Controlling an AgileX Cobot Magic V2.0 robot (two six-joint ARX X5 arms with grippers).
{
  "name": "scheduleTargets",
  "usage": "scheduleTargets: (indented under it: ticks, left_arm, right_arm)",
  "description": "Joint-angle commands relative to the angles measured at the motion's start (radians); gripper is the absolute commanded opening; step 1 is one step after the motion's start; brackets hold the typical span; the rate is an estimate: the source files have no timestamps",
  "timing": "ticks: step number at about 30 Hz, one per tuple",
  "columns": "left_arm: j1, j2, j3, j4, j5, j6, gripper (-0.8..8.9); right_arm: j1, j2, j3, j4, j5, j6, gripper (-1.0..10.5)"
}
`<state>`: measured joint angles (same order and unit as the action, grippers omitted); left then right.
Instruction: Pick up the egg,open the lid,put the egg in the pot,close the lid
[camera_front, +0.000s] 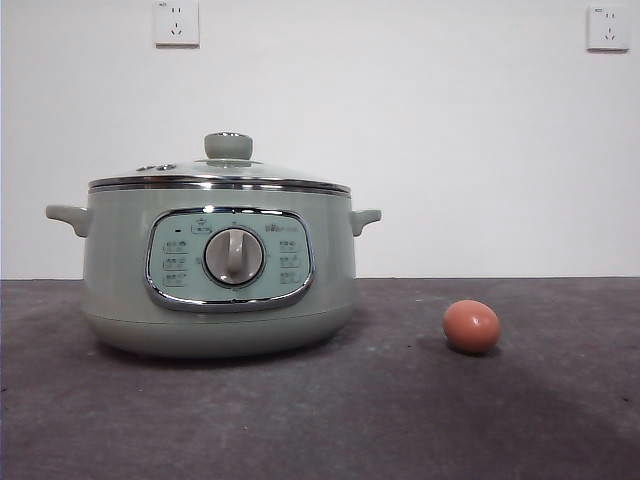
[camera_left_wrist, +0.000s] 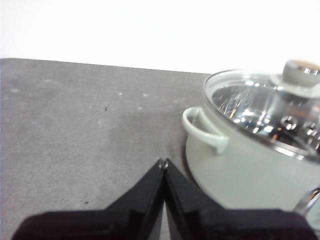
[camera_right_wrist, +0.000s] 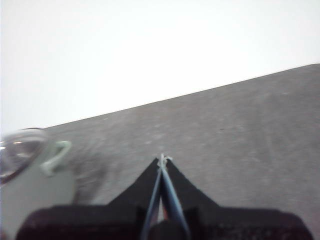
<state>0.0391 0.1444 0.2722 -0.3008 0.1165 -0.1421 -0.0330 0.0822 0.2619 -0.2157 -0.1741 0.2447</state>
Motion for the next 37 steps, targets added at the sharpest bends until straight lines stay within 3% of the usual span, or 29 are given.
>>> scheduleTargets:
  ticks: [1,5,12,21,33,35,37]
  left_arm:
    - [0.003,0.04,0.077,-0.043,0.044,-0.022,-0.07]
    - [0.003,0.123,0.206,-0.114,0.139,-0.008,-0.07]
    - [0.003,0.28,0.452,-0.303,0.261,0.055,-0.06]
    - [0.001,0.402,0.726,-0.514,0.372,0.13,-0.06]
    - [-0.014,0.443,0.803,-0.575,0.392,0.151,0.04]
    - [-0.014,0.449,0.803,-0.574,0.411,0.15,0.77]
    - [-0.014,0.455,0.803,-0.574,0.431,0.15,3.23]
  right_arm:
    - [0.0,0.053,0.077,-0.055,-0.044,0.016,-0.1]
    - [0.0,0.153,0.217,-0.155,-0.091,-0.003,-0.1]
    - [0.0,0.331,0.503,-0.36,-0.188,-0.145,-0.1]
    - [0.0,0.502,0.791,-0.657,-0.216,-0.299,-0.1]
    - [0.0,0.524,0.83,-0.675,-0.257,-0.301,0.1]
    - [0.0,0.524,0.83,-0.675,-0.257,-0.301,0.2]
    - [0.0,0.524,0.831,-0.675,-0.257,-0.301,1.7]
